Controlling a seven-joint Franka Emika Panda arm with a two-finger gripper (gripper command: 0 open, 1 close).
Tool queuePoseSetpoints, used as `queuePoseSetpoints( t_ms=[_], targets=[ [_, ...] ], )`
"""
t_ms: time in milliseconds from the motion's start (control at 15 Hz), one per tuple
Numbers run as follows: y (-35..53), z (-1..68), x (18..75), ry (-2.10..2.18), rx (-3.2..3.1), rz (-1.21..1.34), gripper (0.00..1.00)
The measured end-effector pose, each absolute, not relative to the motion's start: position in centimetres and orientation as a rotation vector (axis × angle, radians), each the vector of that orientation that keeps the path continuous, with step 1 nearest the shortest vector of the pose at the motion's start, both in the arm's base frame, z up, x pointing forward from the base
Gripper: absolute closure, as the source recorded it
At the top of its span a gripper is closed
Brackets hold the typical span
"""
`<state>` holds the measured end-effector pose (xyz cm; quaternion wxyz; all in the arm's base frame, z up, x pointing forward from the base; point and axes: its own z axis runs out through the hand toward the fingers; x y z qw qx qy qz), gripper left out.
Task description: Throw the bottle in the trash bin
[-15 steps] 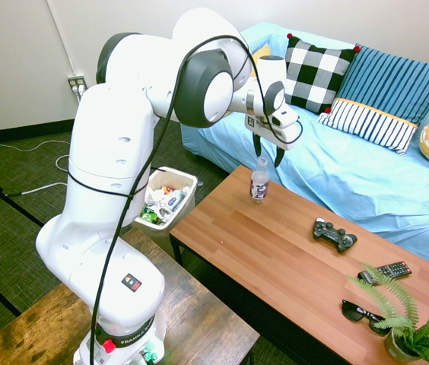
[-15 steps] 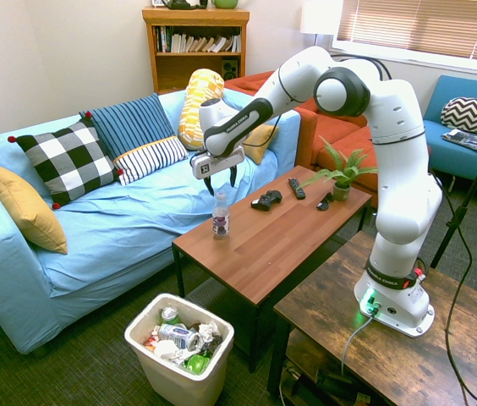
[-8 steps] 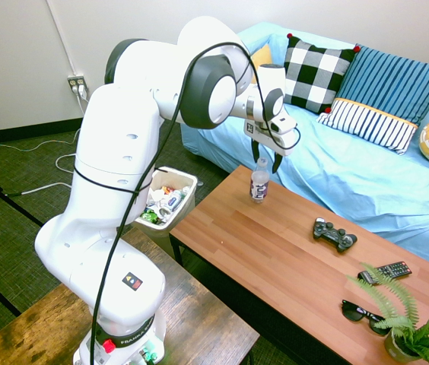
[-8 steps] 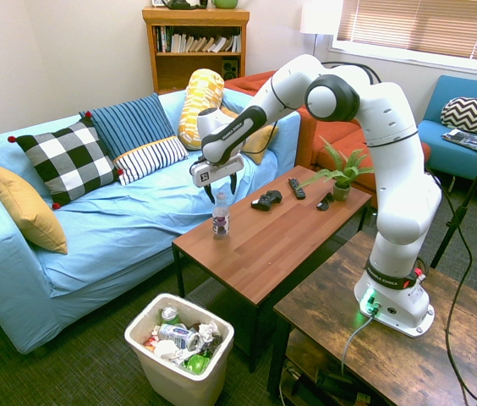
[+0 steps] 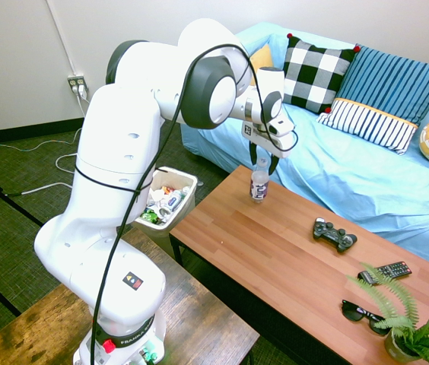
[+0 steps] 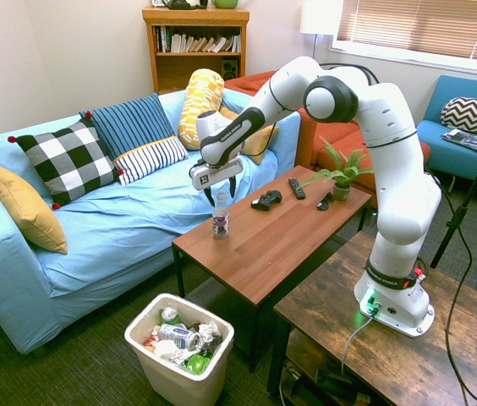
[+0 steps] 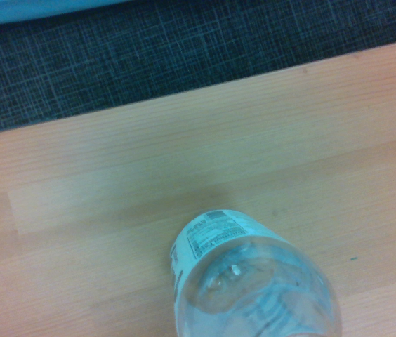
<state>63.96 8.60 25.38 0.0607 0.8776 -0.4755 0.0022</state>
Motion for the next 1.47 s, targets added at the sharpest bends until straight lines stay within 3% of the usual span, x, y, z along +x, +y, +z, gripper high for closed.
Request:
queuePoseSetpoints(
  t_ms=[933,1267,1467],
  targets=[
    [9.9,27.2,63.5,-1.400,2.738,0.025,1.00],
    [20.5,35.3,54.5,-1.165,2.944,0.156,1.00],
    [28.1,36.0,47.3,-1.005,3.008,0.180,1.00]
  ],
)
